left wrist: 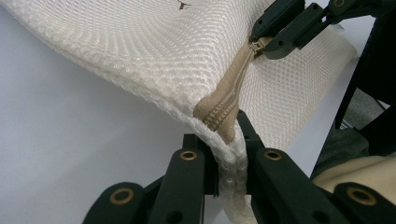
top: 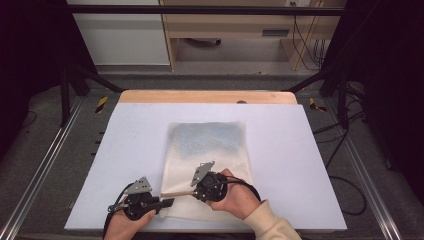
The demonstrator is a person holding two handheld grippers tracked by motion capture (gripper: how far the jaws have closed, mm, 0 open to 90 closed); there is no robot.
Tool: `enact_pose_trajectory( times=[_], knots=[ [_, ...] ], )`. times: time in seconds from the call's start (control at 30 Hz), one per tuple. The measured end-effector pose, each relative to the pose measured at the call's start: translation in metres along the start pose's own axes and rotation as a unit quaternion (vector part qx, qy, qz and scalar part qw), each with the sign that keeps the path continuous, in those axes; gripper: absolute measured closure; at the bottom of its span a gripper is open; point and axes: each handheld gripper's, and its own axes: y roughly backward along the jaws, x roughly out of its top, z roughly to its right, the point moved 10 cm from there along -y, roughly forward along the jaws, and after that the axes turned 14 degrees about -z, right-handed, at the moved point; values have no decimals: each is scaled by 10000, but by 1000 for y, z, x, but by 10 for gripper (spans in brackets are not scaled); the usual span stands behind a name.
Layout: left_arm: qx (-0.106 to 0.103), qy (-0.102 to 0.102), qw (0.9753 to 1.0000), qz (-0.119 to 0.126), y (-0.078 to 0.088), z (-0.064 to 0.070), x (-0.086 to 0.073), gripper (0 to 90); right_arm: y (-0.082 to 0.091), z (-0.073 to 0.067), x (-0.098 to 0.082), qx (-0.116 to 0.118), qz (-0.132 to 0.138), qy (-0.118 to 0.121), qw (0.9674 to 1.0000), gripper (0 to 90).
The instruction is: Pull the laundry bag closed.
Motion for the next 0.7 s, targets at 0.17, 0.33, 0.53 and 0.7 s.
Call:
enact_pose_trajectory(
  times=[0.17, 0.33, 0.53, 0.7],
  knots=[
    [-5, -12, 10000, -6, 0, 0, 0, 843, 1, -1, 0, -30, 12, 9, 10000, 820],
    [-8, -7, 10000, 9, 0, 0, 0, 843, 2, -2, -1, -37, -4, -11, 10000, 820],
    [5, -18, 10000, 1, 1, 0, 0, 843, 2, -2, -1, -33, -4, 10, 10000, 820],
    [14, -24, 10000, 14, 1, 1, 1, 843, 2, -2, -1, -34, 19, 3, 10000, 820]
  ],
)
